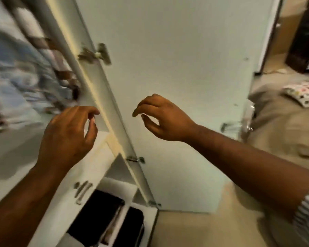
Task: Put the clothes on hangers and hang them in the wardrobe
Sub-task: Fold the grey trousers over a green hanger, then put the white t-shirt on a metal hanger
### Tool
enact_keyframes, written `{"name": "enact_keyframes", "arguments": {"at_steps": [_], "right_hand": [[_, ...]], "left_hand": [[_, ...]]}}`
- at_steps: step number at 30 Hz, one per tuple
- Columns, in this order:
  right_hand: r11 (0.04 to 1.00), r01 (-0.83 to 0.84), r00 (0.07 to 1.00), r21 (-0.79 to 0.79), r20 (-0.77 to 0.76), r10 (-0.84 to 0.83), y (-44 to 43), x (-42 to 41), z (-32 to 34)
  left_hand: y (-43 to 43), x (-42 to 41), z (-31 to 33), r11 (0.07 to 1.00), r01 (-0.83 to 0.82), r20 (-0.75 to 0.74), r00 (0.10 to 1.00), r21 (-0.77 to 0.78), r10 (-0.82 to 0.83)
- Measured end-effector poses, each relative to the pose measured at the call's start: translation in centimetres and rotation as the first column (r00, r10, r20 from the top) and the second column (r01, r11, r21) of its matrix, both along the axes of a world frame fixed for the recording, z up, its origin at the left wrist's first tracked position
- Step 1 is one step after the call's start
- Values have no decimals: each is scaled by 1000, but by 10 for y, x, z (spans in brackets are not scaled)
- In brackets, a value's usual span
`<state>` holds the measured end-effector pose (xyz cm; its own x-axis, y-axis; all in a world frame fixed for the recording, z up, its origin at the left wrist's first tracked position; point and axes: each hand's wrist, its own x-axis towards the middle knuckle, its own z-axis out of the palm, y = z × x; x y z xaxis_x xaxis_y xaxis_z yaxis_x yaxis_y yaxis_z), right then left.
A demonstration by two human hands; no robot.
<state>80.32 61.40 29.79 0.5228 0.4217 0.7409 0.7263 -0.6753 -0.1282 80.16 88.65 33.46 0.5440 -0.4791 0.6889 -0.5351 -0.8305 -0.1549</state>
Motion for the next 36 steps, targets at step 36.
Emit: {"name": "enact_keyframes", "arguments": {"at_steps": [36], "right_hand": [[-87,993,-120,-84,-783,-610,-516,-359,-220]], "left_hand": [[-848,-106,-262,173,949,-671,-53,-265,-740]]}}
